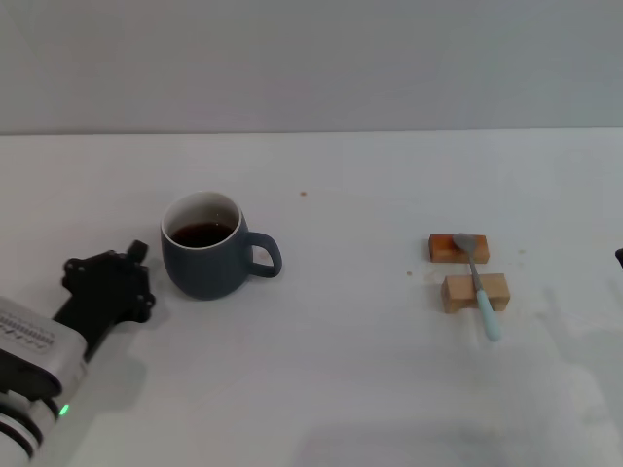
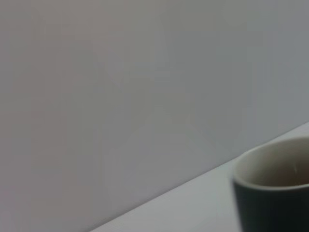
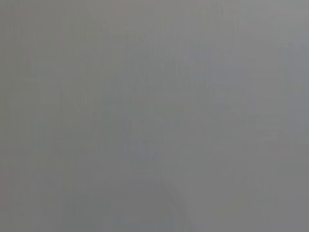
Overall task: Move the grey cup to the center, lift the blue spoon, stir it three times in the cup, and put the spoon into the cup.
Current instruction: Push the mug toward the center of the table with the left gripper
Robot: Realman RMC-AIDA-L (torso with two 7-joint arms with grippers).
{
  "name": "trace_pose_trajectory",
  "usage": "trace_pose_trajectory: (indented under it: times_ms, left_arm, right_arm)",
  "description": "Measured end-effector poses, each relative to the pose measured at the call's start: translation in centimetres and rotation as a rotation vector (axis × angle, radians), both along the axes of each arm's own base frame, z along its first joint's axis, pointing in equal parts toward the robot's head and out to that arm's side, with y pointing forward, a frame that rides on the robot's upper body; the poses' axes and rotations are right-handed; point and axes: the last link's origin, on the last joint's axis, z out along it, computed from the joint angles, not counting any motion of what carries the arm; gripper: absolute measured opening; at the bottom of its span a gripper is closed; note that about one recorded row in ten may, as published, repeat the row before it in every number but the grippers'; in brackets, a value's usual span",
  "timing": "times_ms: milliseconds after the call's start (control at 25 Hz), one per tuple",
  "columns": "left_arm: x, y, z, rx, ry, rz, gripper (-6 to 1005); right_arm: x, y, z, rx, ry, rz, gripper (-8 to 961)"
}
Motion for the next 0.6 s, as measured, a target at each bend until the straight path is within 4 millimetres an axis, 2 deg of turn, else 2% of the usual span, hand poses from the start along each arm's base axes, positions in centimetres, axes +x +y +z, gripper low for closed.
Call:
trace_pose_trajectory:
  times_ms: [80, 240, 600]
  left_arm:
    - [-0.8, 0.3, 0.8, 0.027, 0.016, 0.023, -2]
    - [-1.0, 0.8, 1.3, 0.04, 0.027, 0.031, -2]
    - [0.0, 1.7, 1.0, 0.027, 0.029, 0.003, -2]
  right_arm:
    - [0.0, 0.0, 0.0, 0.0, -0.001, 0.0, 829]
    - [0.0, 0.0, 0.0, 0.0, 0.0, 0.0, 829]
    - [0.0, 0.0, 0.0, 0.0, 0.002, 0.001, 828]
